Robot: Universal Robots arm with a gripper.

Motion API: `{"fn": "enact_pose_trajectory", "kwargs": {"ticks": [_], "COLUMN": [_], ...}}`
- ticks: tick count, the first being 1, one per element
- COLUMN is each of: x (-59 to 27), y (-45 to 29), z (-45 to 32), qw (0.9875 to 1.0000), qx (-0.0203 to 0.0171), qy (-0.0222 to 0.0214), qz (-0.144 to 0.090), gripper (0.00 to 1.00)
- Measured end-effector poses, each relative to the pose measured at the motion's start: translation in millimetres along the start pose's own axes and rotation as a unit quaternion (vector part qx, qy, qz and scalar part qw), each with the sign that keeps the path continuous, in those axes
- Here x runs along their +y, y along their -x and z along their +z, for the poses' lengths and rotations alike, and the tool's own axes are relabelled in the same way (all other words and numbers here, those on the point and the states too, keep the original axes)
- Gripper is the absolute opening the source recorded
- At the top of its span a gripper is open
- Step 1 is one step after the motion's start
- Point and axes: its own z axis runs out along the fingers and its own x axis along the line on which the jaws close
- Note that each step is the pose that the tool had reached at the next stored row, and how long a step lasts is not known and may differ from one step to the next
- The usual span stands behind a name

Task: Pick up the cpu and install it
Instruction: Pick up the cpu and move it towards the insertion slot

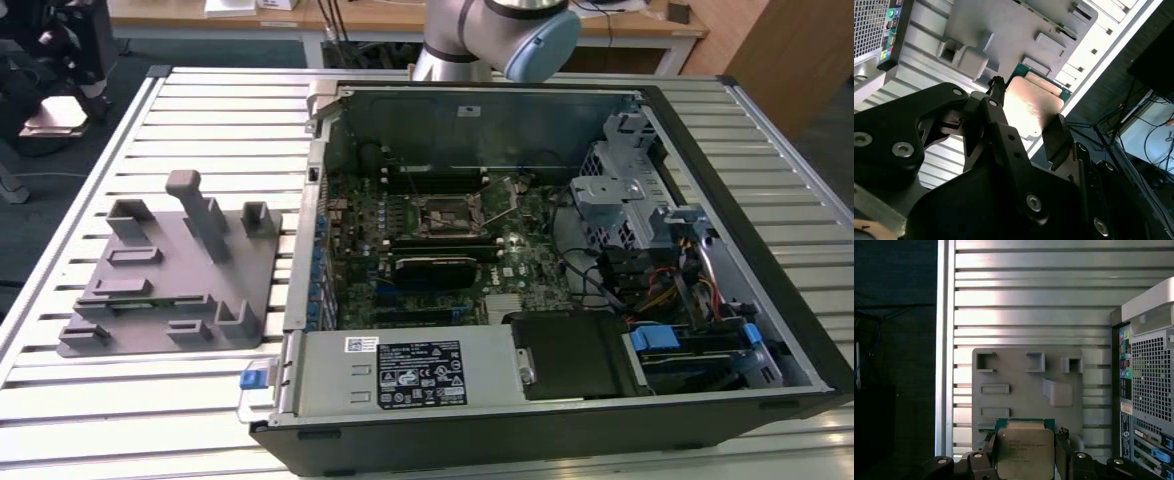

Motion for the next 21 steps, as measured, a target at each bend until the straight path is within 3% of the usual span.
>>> {"fn": "enact_pose_trajectory", "kwargs": {"ticks": [4,13,21], "x": [0.2,0.7,1.1], "y": [16.5,45.9,79.5], "z": [-0.4,-0.8,-1.5], "qw": [1.0,1.0,1.0], "qx": [0.0,-0.0001,0.0], "qy": [0.0,0.0,0.0], "qz": [0.0,0.0,0.0], "gripper": [0.54,0.54,0.54]}}
